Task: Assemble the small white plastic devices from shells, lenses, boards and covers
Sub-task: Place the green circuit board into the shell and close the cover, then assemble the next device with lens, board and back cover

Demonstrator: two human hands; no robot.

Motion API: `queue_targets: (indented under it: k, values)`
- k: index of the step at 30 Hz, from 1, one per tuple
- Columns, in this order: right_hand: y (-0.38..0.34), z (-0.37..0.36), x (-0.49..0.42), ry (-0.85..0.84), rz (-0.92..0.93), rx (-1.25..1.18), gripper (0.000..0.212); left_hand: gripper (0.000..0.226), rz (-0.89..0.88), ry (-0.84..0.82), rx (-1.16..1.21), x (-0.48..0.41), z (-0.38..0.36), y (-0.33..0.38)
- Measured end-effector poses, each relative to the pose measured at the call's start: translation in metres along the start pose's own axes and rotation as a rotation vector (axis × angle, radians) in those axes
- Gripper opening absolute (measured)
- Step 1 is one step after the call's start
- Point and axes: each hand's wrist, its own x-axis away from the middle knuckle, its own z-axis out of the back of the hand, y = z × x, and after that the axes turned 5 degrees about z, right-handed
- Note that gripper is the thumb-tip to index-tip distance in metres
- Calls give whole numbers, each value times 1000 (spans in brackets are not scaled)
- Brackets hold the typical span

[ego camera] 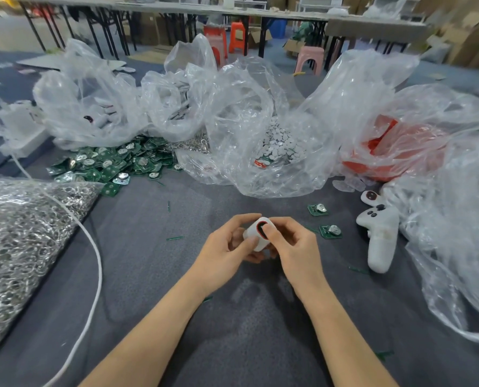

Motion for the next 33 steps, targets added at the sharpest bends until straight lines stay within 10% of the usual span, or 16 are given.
queue_targets:
  k: [12,27,33]
  values:
    - [8,7,-3,173,92,453,21,37,-281,276,-549,-22,8,21]
    - [-3,45,-36,635,95,182,26,33,-90,267,-158,-75,-28,-9]
    - [-47,139,-178,665,145,643,30,31,-89,242,-141,-80,-26,-8]
